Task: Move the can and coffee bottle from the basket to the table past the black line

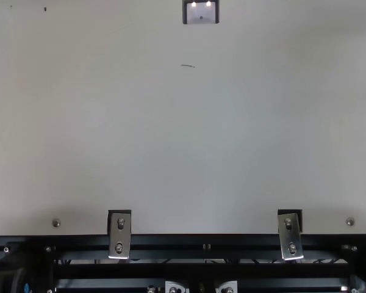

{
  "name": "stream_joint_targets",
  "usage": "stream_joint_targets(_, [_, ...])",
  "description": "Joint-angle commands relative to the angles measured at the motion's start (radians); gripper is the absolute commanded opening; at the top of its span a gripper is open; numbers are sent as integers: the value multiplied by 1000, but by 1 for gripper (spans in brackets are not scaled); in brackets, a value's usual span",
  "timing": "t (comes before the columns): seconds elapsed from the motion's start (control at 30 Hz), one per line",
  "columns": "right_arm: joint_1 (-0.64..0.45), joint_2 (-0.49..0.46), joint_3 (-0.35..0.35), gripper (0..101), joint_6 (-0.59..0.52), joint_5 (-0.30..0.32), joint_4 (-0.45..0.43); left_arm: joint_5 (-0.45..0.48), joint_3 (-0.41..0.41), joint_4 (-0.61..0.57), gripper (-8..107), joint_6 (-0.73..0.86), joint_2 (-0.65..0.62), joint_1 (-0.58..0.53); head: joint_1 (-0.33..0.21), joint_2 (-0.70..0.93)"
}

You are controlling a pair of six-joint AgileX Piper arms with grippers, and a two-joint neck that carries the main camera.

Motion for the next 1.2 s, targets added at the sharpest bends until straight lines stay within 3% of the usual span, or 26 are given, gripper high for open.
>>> stream_joint_targets(0.0, [0, 0, 0, 101, 0, 0, 0, 0, 0, 0, 90, 0, 0, 0, -16, 10])
stream_joint_targets(0.27, [0, 0, 0, 101, 0, 1, 0, 2, -2, 8, 90, -8, -2, -3, -16, 10])
stream_joint_targets(0.3, [11, 10, 9, 101, 65, -5, -55, 1, -2, 15, 90, -11, -6, -5, -16, 10])
stream_joint_targets(0.5, [21, 44, -18, 101, 111, -6, -91, -9, -24, 83, 90, -40, -24, -25, -16, 10])
stream_joint_targets(0.73, [1, 44, -36, 101, 90, 51, -6, 43, -74, 206, 90, -146, -100, -54, -16, 10])
stream_joint_targets(1.17, [-79, -134, 184, 101, 225, 234, 2, 226, -28, 393, 90, -379, -403, -138, -16, 10])
